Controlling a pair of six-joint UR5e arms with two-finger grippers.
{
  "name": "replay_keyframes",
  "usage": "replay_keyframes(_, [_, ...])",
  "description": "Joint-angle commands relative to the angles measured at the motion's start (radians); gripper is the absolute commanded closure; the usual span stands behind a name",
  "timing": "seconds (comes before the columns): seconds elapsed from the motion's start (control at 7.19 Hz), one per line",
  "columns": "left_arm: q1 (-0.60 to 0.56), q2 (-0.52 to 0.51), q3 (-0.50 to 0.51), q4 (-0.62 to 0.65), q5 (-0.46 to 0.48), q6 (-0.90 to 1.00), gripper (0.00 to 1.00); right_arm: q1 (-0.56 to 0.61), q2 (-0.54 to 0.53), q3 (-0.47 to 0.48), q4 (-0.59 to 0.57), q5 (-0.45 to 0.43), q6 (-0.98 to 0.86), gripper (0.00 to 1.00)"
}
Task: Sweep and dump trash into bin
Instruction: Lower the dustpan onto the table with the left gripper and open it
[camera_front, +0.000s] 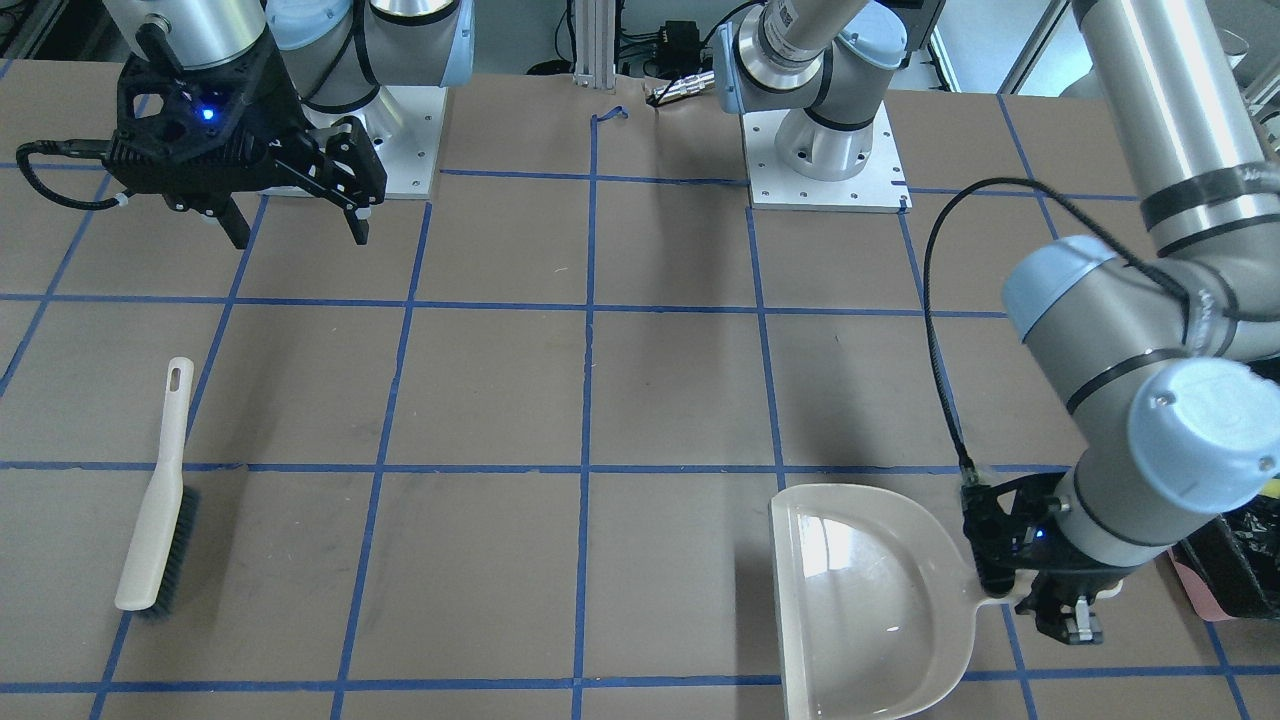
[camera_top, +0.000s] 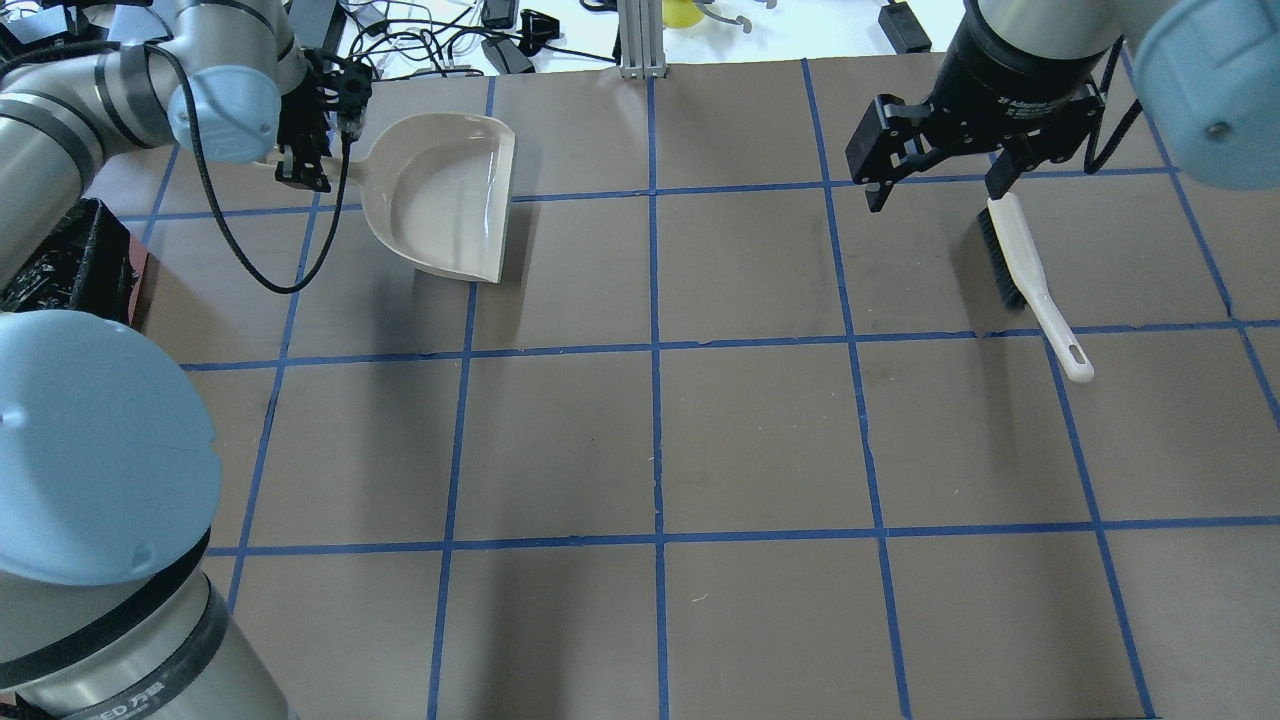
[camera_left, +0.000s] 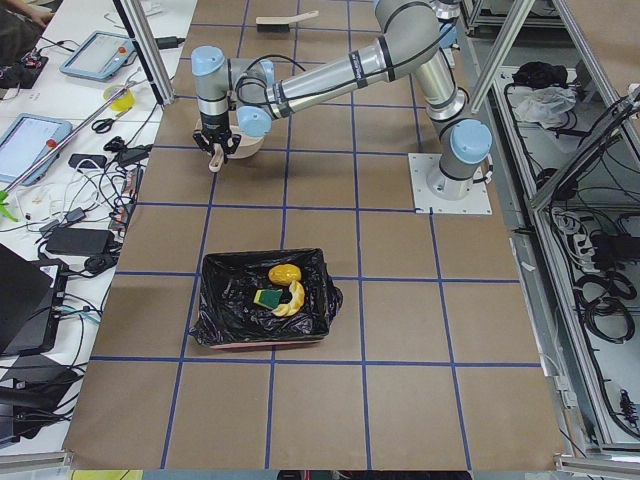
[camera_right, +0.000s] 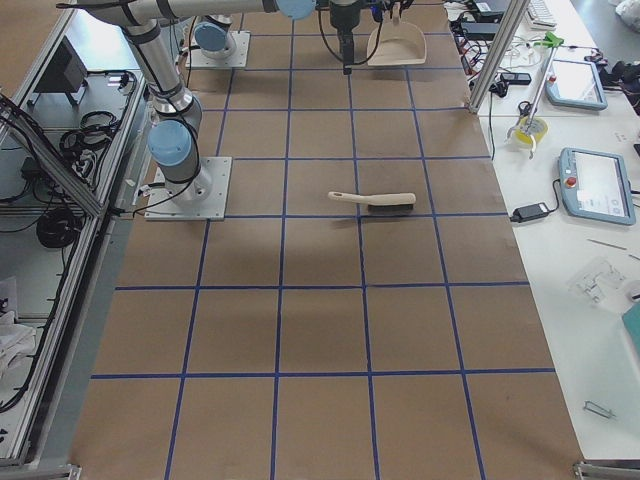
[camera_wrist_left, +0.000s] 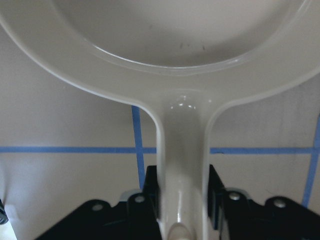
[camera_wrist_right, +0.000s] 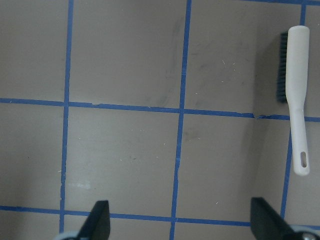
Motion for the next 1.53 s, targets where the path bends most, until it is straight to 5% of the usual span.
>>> replay_keyframes(0.0, [-0.043,-0.019,-0.017,0.016,0.100,-0.015,1.00,0.000,-0.004,0.002,-0.001,0.001,-0.002,0.00])
replay_keyframes(0.83, [-0.046,0.030,-0.080,-0.047,0.113,-0.138,1.00,0.000,0.004,0.029,-0.032,0.002,-0.002,0.00])
replay_keyframes(1.11, [-0.043,0.030,-0.086,-0.043,0.111,-0.149,0.77,0.000,0.002,0.042,-0.036,-0.003,-0.002,0.00])
replay_keyframes(1.39, [-0.040,0.036,-0.088,-0.047,0.114,-0.139,0.66,0.000,-0.004,0.042,-0.045,-0.003,-0.007,0.00])
